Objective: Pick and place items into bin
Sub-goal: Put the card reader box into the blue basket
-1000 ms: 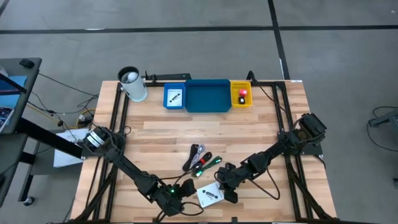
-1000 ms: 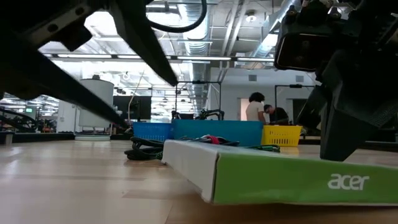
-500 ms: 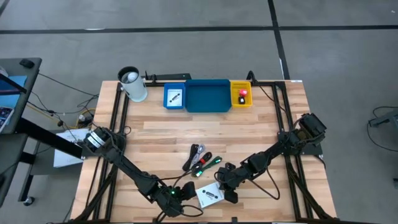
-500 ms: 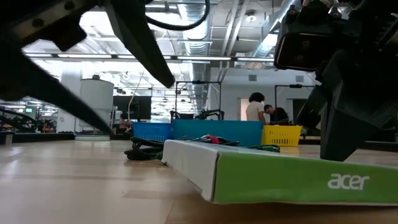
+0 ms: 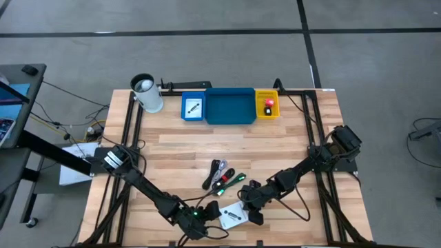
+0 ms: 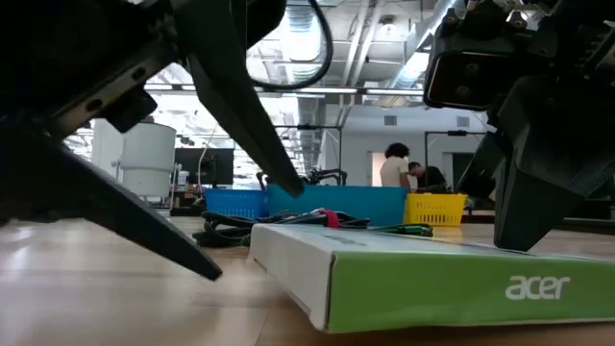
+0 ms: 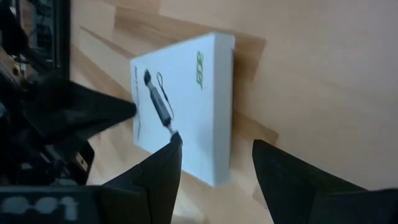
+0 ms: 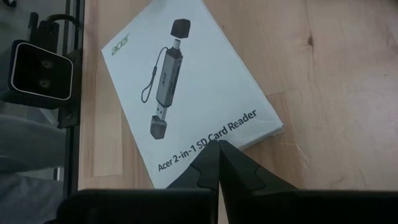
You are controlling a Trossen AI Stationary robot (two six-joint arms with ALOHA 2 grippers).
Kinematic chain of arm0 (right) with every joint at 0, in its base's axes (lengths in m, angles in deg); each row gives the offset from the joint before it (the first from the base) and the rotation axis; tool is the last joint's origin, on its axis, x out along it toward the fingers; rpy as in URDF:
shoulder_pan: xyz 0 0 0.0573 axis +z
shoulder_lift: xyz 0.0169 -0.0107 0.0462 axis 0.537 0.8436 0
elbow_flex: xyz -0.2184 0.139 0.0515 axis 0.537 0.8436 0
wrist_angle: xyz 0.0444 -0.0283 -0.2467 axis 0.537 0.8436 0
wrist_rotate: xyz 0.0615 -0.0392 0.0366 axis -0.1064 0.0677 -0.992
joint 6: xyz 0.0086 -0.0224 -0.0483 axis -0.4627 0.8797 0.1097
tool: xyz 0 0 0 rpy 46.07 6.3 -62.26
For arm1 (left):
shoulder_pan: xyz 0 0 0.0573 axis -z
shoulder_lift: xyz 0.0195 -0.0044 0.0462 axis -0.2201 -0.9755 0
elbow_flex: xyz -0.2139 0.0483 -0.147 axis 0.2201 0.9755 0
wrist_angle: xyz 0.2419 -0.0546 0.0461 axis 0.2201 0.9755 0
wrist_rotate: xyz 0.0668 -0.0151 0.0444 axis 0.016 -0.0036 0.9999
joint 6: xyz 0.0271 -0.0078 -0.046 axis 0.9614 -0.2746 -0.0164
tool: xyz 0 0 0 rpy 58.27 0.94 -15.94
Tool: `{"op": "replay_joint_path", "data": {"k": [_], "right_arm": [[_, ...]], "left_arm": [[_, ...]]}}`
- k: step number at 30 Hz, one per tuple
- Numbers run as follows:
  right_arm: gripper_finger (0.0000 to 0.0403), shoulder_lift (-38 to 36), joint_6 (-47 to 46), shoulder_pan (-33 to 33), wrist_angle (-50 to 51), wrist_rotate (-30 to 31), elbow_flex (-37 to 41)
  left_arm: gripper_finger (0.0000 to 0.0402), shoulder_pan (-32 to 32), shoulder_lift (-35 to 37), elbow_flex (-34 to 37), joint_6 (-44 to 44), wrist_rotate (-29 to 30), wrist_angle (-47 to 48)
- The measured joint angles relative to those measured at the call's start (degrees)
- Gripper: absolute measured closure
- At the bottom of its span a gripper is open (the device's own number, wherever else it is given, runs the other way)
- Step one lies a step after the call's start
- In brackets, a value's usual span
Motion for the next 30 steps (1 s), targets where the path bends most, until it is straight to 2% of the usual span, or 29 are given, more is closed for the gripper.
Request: {"op": "replay_joint_path", "data": {"k": [16, 23, 30], "right_arm": [[0.0403, 0.0, 0.94, 0.0, 0.01, -0.02, 0.0], [0.0403, 0.0, 1.03, -0.02, 0.03, -0.02, 0.0], [0.0403, 0.02, 1.03, -0.01, -0.17, -0.01, 0.02]], "left_arm": [[0.0211, -1.5, -0.78, -0.02, -0.15, -0.35, -3.05], [0.0211, -2.3, -0.79, -0.02, 0.61, -4.09, -3.08], [0.0211, -2.98, -0.79, -0.02, 0.68, -5.35, -3.07]]}}
